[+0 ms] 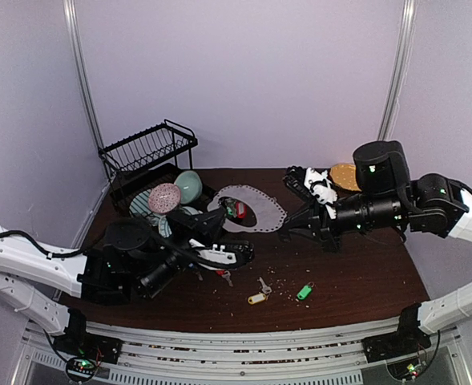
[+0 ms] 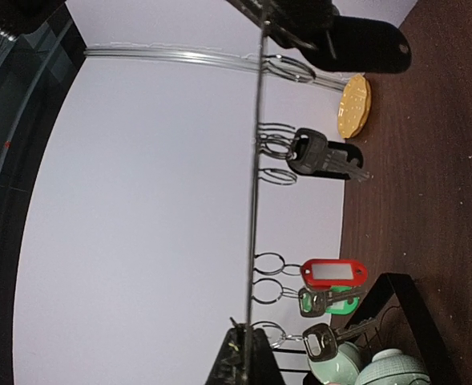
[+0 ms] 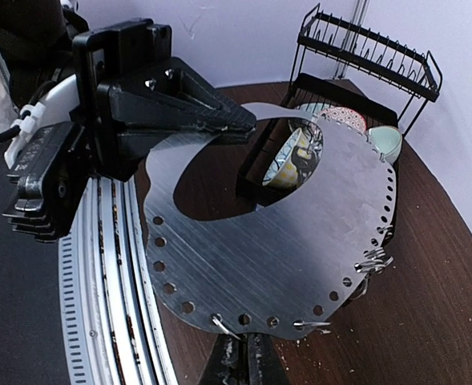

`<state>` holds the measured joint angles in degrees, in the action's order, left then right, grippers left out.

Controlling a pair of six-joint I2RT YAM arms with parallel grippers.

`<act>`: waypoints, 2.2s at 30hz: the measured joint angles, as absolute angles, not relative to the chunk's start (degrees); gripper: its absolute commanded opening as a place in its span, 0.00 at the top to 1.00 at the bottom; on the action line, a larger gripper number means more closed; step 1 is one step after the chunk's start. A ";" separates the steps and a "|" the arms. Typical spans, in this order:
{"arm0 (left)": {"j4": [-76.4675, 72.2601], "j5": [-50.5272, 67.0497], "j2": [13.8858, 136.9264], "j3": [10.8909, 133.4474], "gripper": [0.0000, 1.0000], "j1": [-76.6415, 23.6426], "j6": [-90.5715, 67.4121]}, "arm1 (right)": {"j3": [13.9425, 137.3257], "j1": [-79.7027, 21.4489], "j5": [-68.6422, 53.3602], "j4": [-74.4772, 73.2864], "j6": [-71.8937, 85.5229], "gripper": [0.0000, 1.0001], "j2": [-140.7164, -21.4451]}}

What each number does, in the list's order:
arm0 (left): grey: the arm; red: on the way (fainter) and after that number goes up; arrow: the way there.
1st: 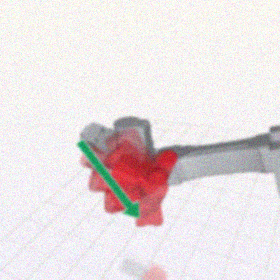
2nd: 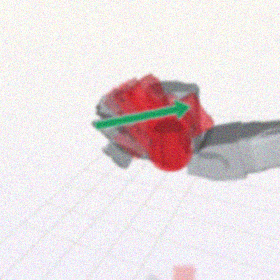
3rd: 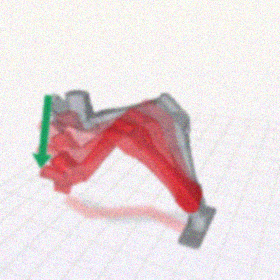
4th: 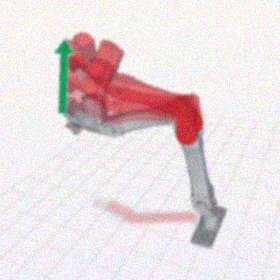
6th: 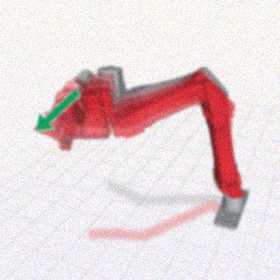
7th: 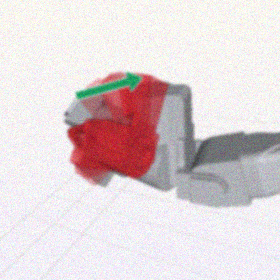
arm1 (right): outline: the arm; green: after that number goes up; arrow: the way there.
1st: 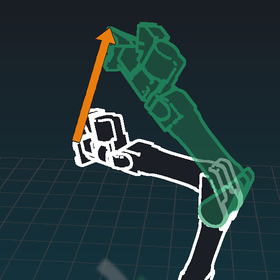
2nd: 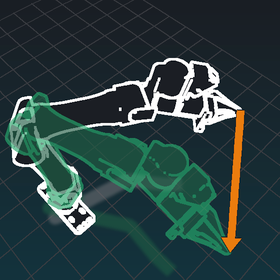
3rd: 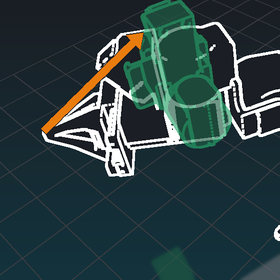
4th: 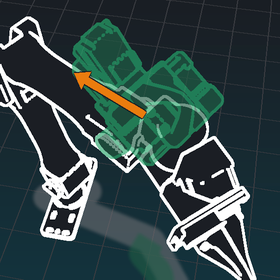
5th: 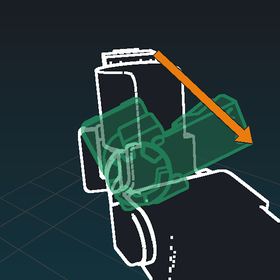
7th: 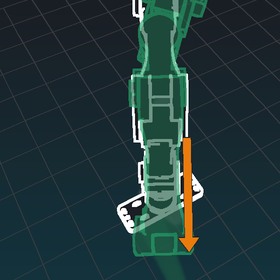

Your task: Put the keys on the keyring

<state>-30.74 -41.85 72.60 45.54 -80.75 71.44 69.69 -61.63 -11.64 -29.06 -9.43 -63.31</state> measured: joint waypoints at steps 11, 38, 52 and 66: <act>-28.62 -43.33 73.84 45.54 1.00 -81.01 72.77 | 72.77 -64.27 -4.67 -36.58 -14.94 1.00 -66.39; -35.42 -34.22 68.51 44.66 1.00 -81.34 61.73 | 55.79 -61.58 -19.84 -6.37 -1.54 0.81 -49.08; -39.18 -32.16 68.90 44.45 1.00 -81.76 61.78 | 51.88 -61.45 -28.01 10.44 8.45 0.83 -52.07; -39.05 -32.14 68.90 44.45 1.00 -81.82 61.78 | 51.88 -61.45 -29.02 12.97 9.45 1.00 -53.23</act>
<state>-39.05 -32.14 68.90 44.45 -81.82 61.78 51.88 -61.45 -29.02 12.97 9.45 -53.23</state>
